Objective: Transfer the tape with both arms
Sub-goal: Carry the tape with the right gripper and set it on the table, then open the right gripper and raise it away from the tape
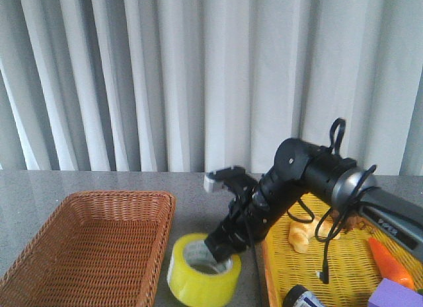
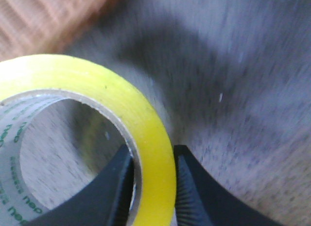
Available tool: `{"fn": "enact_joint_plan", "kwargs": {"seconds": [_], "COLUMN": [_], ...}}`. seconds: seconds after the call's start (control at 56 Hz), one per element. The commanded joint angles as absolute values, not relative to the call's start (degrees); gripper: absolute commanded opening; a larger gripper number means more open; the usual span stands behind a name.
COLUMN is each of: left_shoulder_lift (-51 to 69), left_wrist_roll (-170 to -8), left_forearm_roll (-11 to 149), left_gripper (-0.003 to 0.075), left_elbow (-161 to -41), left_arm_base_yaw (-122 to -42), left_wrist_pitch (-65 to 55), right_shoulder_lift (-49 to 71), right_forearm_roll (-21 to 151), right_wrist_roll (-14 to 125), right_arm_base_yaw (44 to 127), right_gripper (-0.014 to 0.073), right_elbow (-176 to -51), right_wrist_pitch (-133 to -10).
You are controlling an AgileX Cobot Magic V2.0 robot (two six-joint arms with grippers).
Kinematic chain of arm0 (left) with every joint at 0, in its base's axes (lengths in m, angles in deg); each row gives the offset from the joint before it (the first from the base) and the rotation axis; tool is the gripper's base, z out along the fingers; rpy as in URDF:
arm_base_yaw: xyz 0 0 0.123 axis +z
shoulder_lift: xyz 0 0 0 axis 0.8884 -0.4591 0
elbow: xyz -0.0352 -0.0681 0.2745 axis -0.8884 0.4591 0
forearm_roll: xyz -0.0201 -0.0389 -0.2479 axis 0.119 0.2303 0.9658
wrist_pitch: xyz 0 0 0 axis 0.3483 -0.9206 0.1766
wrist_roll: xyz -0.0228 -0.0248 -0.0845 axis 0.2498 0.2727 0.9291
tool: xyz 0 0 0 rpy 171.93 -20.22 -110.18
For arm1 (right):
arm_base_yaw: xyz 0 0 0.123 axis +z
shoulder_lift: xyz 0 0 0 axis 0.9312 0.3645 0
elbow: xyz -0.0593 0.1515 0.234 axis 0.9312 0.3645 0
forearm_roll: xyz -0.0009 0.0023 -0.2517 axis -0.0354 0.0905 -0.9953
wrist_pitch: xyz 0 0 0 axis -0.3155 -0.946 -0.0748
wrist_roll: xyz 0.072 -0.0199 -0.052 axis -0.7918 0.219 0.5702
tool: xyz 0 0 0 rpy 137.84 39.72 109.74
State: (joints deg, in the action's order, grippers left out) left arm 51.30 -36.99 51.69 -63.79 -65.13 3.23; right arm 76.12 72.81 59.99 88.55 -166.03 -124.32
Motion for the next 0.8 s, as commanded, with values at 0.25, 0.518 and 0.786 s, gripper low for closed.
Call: {"fn": "enact_joint_plan", "kwargs": {"seconds": [0.25,0.518,0.786], "left_shoulder_lift": [50.3,50.3,50.3], "left_wrist_roll": [-36.7,-36.7,-36.7], "left_forearm_roll": [52.2,52.2,52.2], "left_gripper": [0.0382,0.0382,0.0382], "left_elbow": [-65.7,-65.7,-65.7], "left_arm_base_yaw": [-65.1,-65.1,-65.1], "left_wrist_pitch": [6.8,6.8,6.8], "right_shoulder_lift": [74.8,74.8,71.7], "right_forearm_roll": [71.3,71.3,71.0], "right_wrist_roll": [59.1,57.1,57.2], "right_arm_base_yaw": [88.4,88.4,88.4], "right_gripper": [0.0188,0.0358,0.0416], "right_elbow": [-168.0,-168.0,-169.2], "right_wrist_pitch": [-125.0,-123.9,-118.0]}}
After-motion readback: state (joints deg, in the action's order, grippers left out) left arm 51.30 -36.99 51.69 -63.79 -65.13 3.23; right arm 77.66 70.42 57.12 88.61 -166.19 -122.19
